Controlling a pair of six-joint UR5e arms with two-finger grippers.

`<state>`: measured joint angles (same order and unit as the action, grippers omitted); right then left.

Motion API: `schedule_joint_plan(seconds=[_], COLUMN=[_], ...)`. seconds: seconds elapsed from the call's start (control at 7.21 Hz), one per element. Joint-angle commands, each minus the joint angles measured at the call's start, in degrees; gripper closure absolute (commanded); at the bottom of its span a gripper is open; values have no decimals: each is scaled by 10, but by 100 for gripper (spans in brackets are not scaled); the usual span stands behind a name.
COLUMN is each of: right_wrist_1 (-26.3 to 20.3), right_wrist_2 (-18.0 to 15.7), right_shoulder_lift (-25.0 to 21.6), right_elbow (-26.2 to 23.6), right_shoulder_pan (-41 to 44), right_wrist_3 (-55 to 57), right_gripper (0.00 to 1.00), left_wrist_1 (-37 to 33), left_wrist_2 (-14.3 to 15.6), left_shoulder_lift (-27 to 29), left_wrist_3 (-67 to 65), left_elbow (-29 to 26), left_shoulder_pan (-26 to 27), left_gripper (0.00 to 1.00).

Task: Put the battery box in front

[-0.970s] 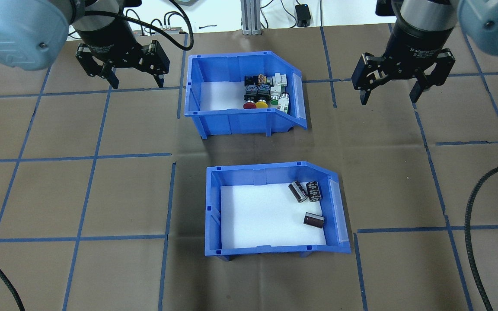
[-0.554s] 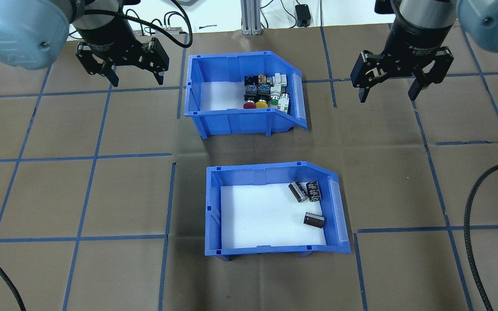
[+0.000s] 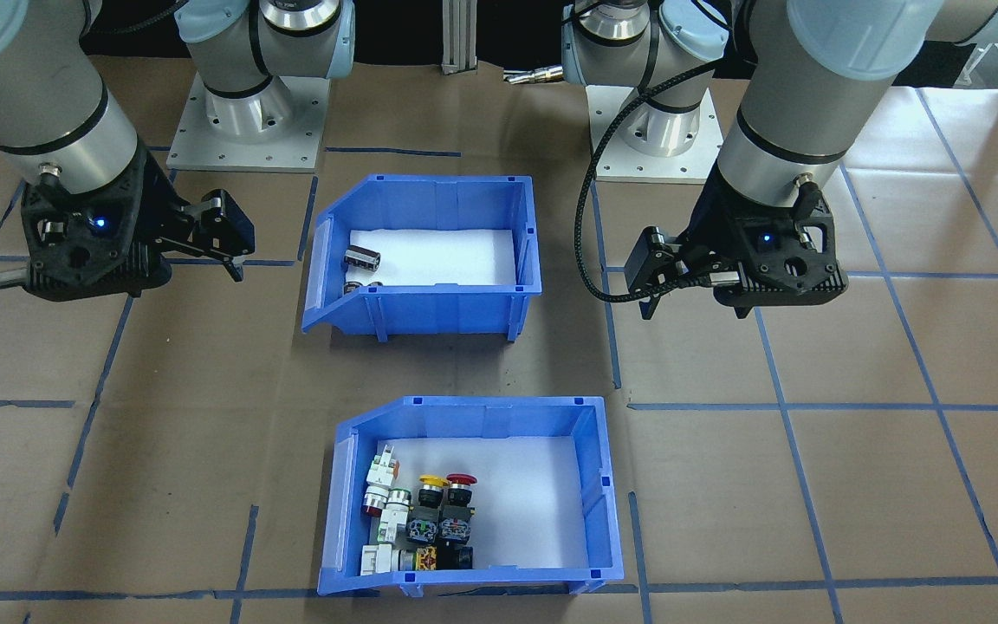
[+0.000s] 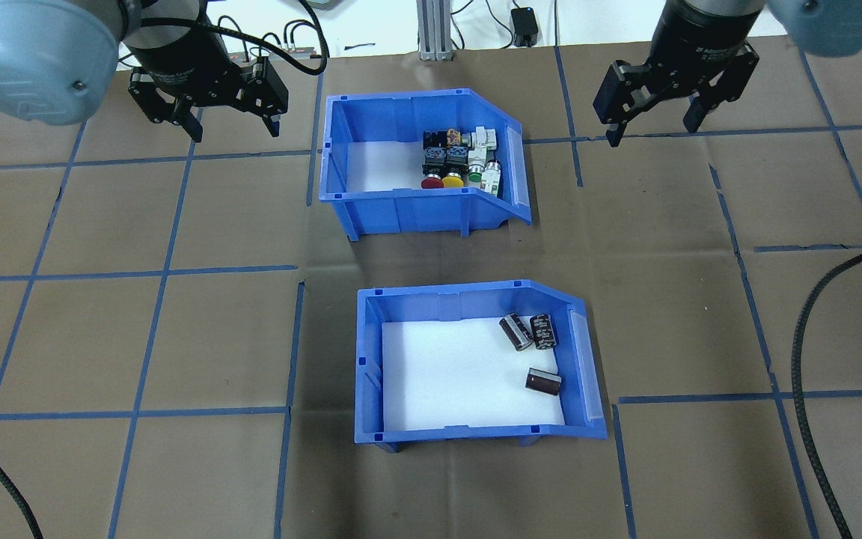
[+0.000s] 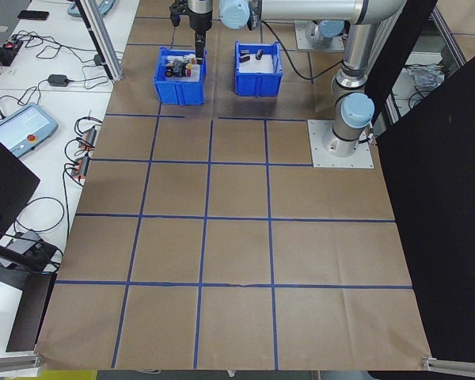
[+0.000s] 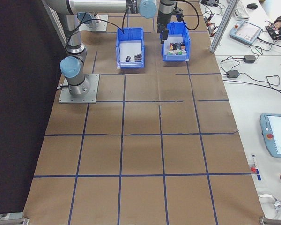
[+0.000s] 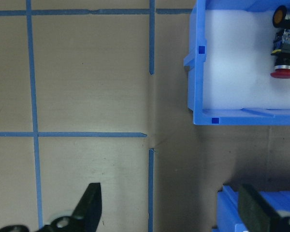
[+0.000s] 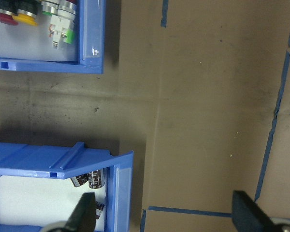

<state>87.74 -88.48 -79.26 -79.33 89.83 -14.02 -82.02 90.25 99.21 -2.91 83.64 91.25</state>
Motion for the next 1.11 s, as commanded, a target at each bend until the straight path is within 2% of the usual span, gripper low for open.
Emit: schedule_joint_plan(seconds=[0.0,0.14,0.28,0.55,0.69,0.83,0.97], right_wrist_1=[0,-2,-6,11,13,26,59], right_wrist_2=[3,4,2,2,4,4,3], right_shoulder_lift=[60,89,108,119,125,132,151], right_elbow=[68,102,125,131,131,131,131], right_shoulder_pan=[43,64,82,111,119,141,168], right_wrist_3=[-74,-117,-167,-304,-360,-390,-396], right_gripper=[0,0,0,0,0,0,0], left_wrist_1=[1,-9,-9,0,1,1,6], left_wrist_2=[1,5,1,-2,-29,-78,-87], left_shoulder_lift=[0,-15,-29,-101,-131,-159,-188], left_wrist_3=[-57,-182,-275,-516,-624,-707,-762], left_elbow=[2,17,54,162,212,253,293], left_shoulder_pan=[2,9,12,20,32,49,79], left_gripper=[0,0,0,0,0,0,0])
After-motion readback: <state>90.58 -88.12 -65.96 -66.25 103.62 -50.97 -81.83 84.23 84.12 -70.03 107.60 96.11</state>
